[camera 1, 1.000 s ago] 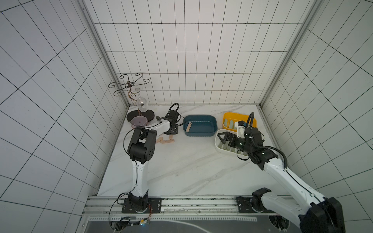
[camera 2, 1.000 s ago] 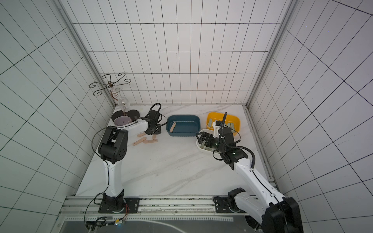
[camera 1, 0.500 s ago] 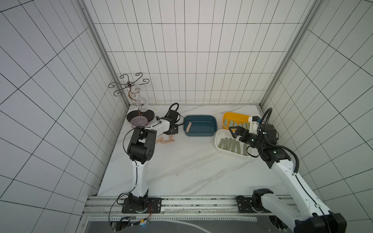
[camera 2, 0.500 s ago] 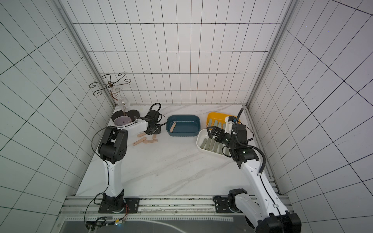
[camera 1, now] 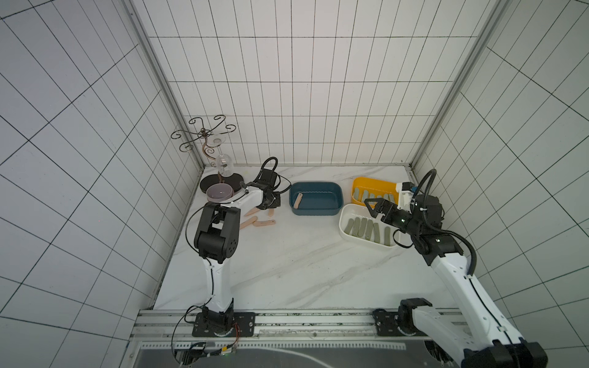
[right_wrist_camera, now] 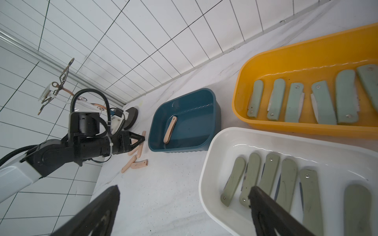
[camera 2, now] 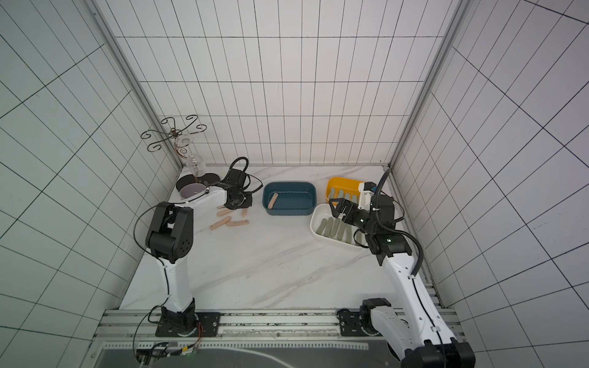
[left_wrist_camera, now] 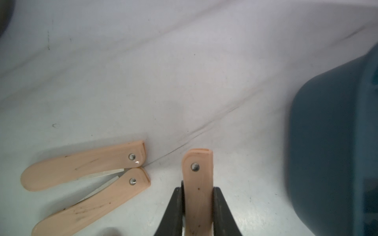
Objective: Place the fruit knives into the storage box by color
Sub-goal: Pick up the fruit knife from the center of the board, then place the fruit knife in the storage box.
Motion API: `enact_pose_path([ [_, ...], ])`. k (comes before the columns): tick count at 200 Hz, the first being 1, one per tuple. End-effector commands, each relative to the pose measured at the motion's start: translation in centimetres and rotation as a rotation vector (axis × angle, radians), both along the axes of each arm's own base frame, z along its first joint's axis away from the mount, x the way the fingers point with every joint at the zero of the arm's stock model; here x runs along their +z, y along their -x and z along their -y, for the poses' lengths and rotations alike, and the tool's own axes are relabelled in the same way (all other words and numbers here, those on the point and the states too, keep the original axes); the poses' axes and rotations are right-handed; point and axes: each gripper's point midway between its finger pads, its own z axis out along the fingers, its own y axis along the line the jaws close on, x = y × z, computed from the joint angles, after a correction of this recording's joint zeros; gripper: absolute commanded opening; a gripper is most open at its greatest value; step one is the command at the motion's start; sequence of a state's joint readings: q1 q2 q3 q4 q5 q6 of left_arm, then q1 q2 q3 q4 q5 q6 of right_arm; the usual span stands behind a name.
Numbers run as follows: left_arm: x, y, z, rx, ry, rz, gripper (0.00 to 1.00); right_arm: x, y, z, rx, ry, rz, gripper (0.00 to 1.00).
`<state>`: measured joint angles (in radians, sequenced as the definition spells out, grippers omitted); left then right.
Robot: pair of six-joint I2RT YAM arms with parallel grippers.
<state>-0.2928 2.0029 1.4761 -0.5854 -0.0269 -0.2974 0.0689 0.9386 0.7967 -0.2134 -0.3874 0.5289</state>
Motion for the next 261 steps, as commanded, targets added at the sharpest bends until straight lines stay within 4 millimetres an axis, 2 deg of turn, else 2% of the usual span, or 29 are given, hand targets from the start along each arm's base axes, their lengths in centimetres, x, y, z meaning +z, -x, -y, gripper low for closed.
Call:
enact_pose_path([
  [1, 4.5, -0.8, 1.3, -0.019, 0.075, 0.088, 0.21, 6.3, -0.2, 0.9, -0.004, 0.007, 0.132, 1.00],
  [14, 5.9, -0.8, 2.0, -0.040, 0.103, 0.110, 0.21, 6.4, -0.2, 0.9, 0.000, 0.000, 0.131, 1.00],
  [37, 8.4, -0.8, 3.8, -0.070, 0.141, 0.156, 0.22, 4.4, -0.3, 0.7, 0.008, -0.014, 0.085, 1.00],
  [66, 11.0, -0.6, 7.4, -0.128, 0.190, 0.210, 0.23, 2.2, -0.1, 0.5, 0.012, -0.028, 0.052, 1.00],
  [103, 12.1, -0.3, 12.3, -0.185, 0.213, 0.231, 0.24, 0.3, 0.2, 0.4, 0.023, -0.032, 0.019, 1.00],
  [134, 11.0, -0.5, 15.7, -0.206, 0.206, 0.220, 0.24, -0.5, 0.7, 0.0, 0.042, -0.047, 0.006, 1.00],
  [162, 9.1, -1.0, 17.4, -0.198, 0.181, 0.200, 0.24, -0.7, 1.2, -0.4, 0.065, -0.064, 0.006, 1.00],
  [185, 7.4, -1.6, 17.7, -0.175, 0.143, 0.187, 0.24, -0.7, 1.4, -0.5, 0.072, -0.065, 0.010, 1.00],
  [235, 3.2, -2.6, 17.1, -0.116, 0.065, 0.145, 0.23, -0.7, 1.7, -0.7, 0.086, -0.076, 0.008, 1.00],
  [261, 1.9, -2.9, 16.8, -0.100, 0.040, 0.135, 0.23, -0.9, 1.9, -0.8, 0.091, -0.077, 0.006, 1.00],
])
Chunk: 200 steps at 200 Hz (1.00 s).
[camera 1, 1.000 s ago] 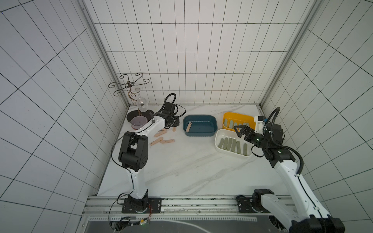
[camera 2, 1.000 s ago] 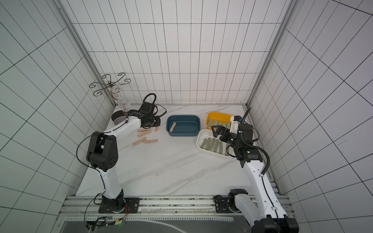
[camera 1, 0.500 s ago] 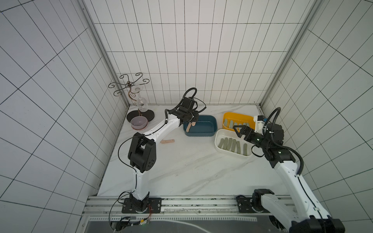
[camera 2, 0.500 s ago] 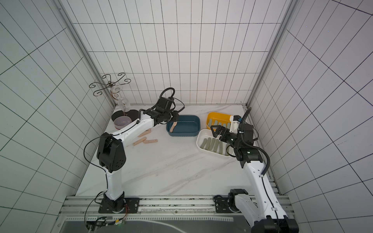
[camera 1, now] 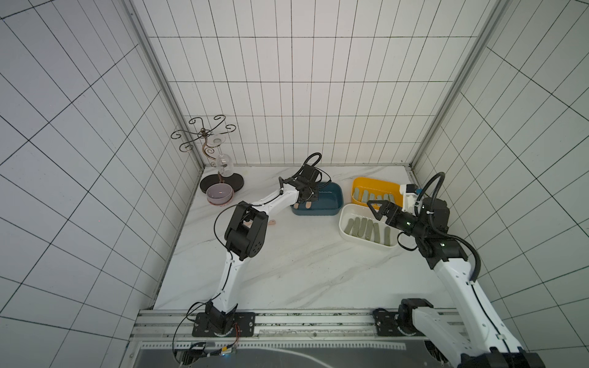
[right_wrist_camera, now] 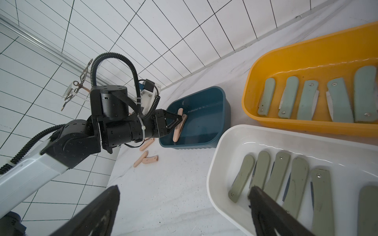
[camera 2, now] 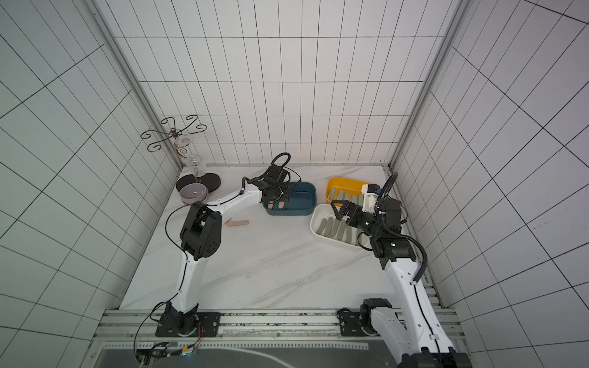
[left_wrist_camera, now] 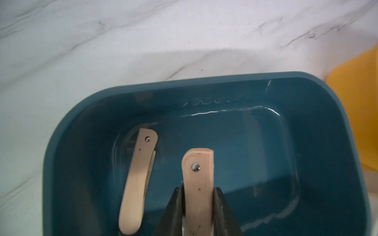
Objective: Place the fruit knives into the storage box by color
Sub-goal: Place the fruit knife in the storage box.
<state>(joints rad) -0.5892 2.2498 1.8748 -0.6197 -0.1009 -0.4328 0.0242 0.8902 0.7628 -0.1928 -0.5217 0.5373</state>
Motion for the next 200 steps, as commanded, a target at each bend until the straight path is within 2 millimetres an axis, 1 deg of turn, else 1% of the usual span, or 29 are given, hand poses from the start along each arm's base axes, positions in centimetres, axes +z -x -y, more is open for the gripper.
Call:
enact_pose_path([
  [1, -0.1, -1.0, -0.2, 0.044, -0.021, 0.025, 0.23, -1.6, 0.6, -0.2, 0.017, -0.012, -0.022, 1.00],
  [55, -1.9, -1.7, -0.5, 0.064, -0.045, 0.020, 0.23, -1.7, 0.6, -0.3, 0.023, -0.011, -0.022, 1.00],
  [94, -2.8, -2.2, -0.7, 0.072, -0.051, 0.015, 0.23, -1.8, 0.7, -0.3, 0.025, -0.005, -0.027, 1.00],
  [147, -3.8, -2.7, -0.7, 0.073, -0.060, 0.009, 0.27, -1.3, 0.6, -0.3, 0.026, -0.005, -0.019, 1.00],
  [170, -4.3, -2.8, -1.1, 0.082, -0.064, 0.001, 0.28, -1.2, 0.5, -0.2, 0.024, -0.005, -0.020, 1.00],
  [200, -4.4, -2.7, -1.1, 0.075, -0.060, -0.007, 0.31, -1.2, 0.3, -0.2, 0.022, -0.012, -0.023, 1.00],
])
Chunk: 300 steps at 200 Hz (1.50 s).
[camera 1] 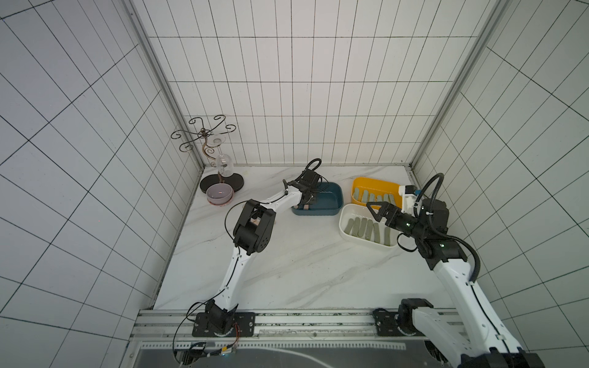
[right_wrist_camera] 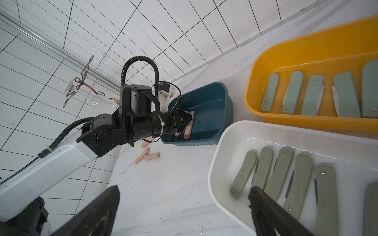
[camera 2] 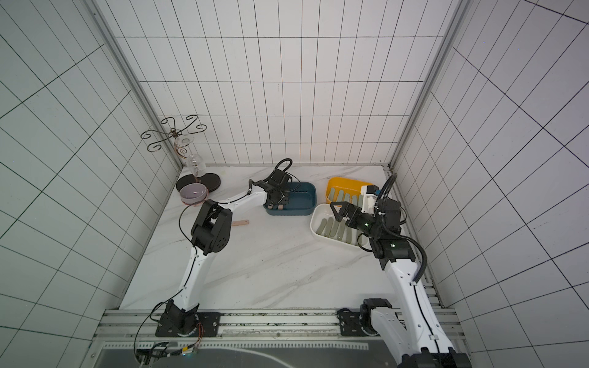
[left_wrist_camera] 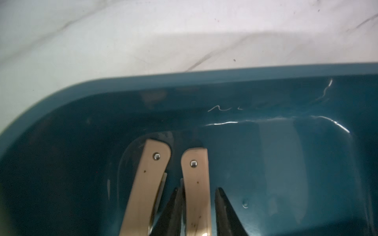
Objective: Place the fruit knives into the storage box by color
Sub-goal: Place the fruit knife in the storage box, then pick up the fruit knife from the center of the board.
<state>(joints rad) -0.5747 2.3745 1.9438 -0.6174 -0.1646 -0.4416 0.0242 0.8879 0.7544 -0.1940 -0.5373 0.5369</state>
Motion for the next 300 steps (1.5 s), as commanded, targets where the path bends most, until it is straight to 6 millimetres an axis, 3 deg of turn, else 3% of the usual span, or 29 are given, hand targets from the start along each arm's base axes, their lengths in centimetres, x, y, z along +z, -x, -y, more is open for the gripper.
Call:
enact_pose_path([
  [1, -0.2, -0.8, 0.0, 0.016, 0.008, 0.011, 0.32, -0.9, 0.1, 0.0, 0.008, -0.006, -0.017, 1.00],
  [32, 0.6, -0.8, 0.4, -0.007, 0.027, 0.016, 0.41, -1.1, -0.1, 0.0, 0.008, -0.004, -0.022, 1.00],
  [55, 2.4, -0.7, 2.0, -0.068, 0.094, 0.033, 0.52, -1.6, 0.0, 0.0, 0.007, 0.000, -0.025, 1.00],
  [96, 9.8, -0.9, 3.8, -0.120, 0.194, 0.137, 0.63, -2.1, -0.5, -0.1, 0.013, -0.007, -0.034, 1.00],
  [120, 13.6, -0.3, 2.4, -0.092, 0.204, 0.201, 0.65, -2.3, -0.8, 0.0, 0.008, -0.004, -0.035, 1.00],
  [162, 16.4, 1.8, -3.2, 0.022, 0.197, 0.221, 0.67, -2.6, -0.6, -0.1, 0.020, 0.006, -0.030, 1.00],
  [195, 15.9, 4.1, -8.4, 0.128, 0.244, 0.176, 0.70, -2.6, -0.5, -0.3, 0.030, -0.011, -0.036, 1.00],
  [229, 13.4, 6.8, -13.4, 0.268, 0.304, 0.130, 0.77, -2.7, -0.5, -0.4, 0.033, -0.017, -0.038, 1.00],
  [275, 9.1, 10.1, -16.0, 0.451, 0.336, 0.047, 0.92, -3.4, -0.9, -0.8, 0.052, -0.033, -0.063, 1.00],
  [278, 8.8, 10.3, -16.1, 0.470, 0.341, 0.042, 0.97, -3.4, -0.9, -0.9, 0.056, -0.037, -0.062, 1.00],
  [300, 6.4, 11.6, -17.3, 0.611, 0.362, -0.016, 0.97, -3.7, -0.9, -1.9, 0.110, -0.099, -0.075, 1.00],
])
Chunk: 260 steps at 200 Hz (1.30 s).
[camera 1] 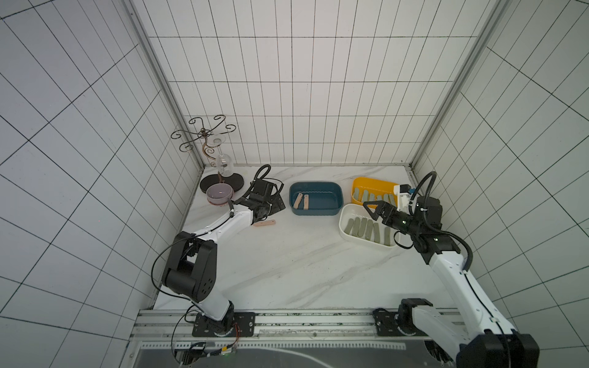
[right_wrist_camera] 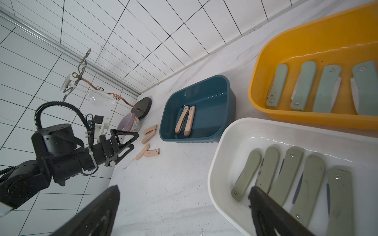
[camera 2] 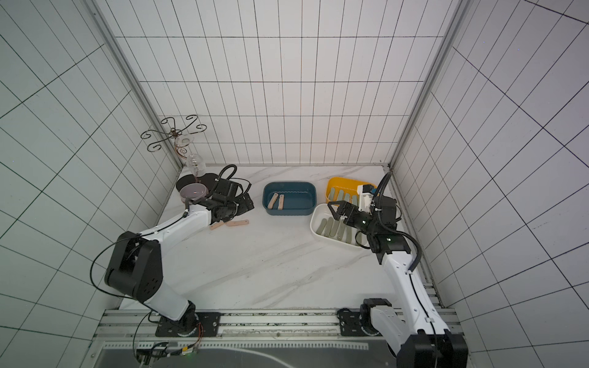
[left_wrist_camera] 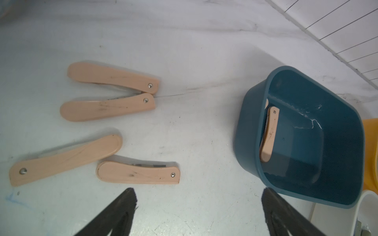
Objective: Place the fruit knives into the storage box by color
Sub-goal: Pick up the fruit knife from the center of the board.
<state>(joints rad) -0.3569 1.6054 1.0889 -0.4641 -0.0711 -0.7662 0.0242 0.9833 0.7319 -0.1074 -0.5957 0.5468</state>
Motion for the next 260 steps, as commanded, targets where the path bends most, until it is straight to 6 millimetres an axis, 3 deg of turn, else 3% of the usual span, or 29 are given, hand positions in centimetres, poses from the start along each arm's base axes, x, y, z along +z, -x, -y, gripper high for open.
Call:
enact_pose_path([
  [1, -0.5, 0.3, -1.1, 0.188, 0.080, -0.006, 0.97, -1.8, 0.4, -1.0, 0.061, -0.071, -0.039, 1.00],
  [73, -5.2, 3.1, -4.4, 0.607, 0.122, -0.221, 0.96, -1.9, 0.5, -2.8, 0.095, -0.127, -0.056, 1.00],
  [146, -7.5, 2.3, -4.8, 0.725, 0.076, -0.305, 0.81, -1.8, 1.0, -3.0, 0.092, -0.121, -0.051, 1.00],
  [260, -9.0, 0.3, -3.1, 0.758, 0.036, -0.393, 0.60, -1.3, 1.1, -2.6, 0.076, -0.093, -0.029, 1.00],
])
